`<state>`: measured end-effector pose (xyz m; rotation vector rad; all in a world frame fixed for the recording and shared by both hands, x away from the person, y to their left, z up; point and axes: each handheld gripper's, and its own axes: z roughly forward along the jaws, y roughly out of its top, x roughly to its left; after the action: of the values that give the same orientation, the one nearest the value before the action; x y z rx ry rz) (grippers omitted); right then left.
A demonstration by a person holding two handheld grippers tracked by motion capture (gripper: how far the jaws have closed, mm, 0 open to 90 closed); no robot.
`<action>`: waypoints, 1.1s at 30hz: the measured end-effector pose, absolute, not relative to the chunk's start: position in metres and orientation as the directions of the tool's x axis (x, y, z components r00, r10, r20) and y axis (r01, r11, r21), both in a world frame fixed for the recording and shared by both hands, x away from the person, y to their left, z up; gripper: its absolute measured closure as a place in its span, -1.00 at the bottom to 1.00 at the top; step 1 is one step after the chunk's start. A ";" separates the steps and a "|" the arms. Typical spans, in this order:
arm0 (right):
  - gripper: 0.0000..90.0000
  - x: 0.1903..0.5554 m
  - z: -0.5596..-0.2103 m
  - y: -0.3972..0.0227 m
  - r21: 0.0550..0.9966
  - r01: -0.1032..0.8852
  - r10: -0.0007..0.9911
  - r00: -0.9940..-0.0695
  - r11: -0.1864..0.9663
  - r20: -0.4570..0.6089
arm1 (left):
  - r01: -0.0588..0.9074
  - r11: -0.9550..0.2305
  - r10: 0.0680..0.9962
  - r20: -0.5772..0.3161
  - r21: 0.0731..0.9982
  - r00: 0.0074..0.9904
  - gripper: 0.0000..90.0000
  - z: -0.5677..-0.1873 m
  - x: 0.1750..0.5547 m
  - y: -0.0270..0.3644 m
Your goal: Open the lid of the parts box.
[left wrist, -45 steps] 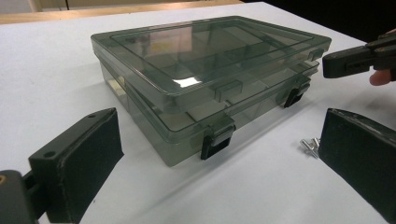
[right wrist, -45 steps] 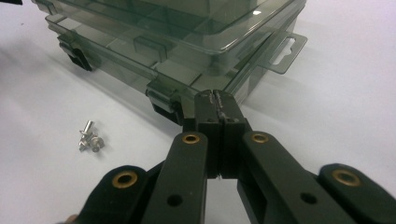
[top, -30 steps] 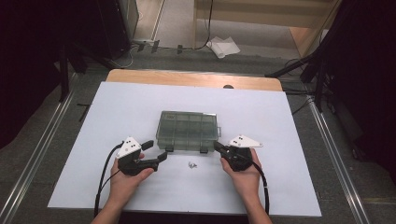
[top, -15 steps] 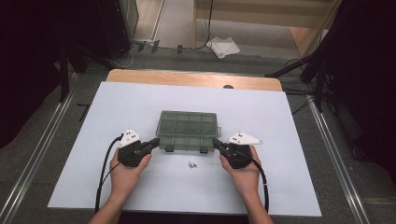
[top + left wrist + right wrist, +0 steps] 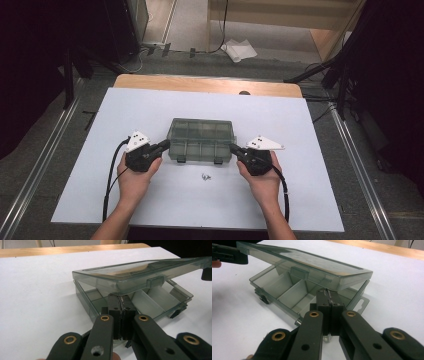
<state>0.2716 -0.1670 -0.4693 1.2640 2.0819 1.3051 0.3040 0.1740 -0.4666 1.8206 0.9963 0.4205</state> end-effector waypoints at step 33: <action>1.00 0.292 -0.447 -0.170 0.874 0.460 0.848 -0.516 0.156 0.120 | 0.217 -0.240 0.815 0.075 0.946 0.575 0.70 -0.455 0.327 0.161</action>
<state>0.2923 -0.1703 -0.4467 1.2447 2.0393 1.3139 0.3268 0.1610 -0.4555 1.7608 0.8528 0.7149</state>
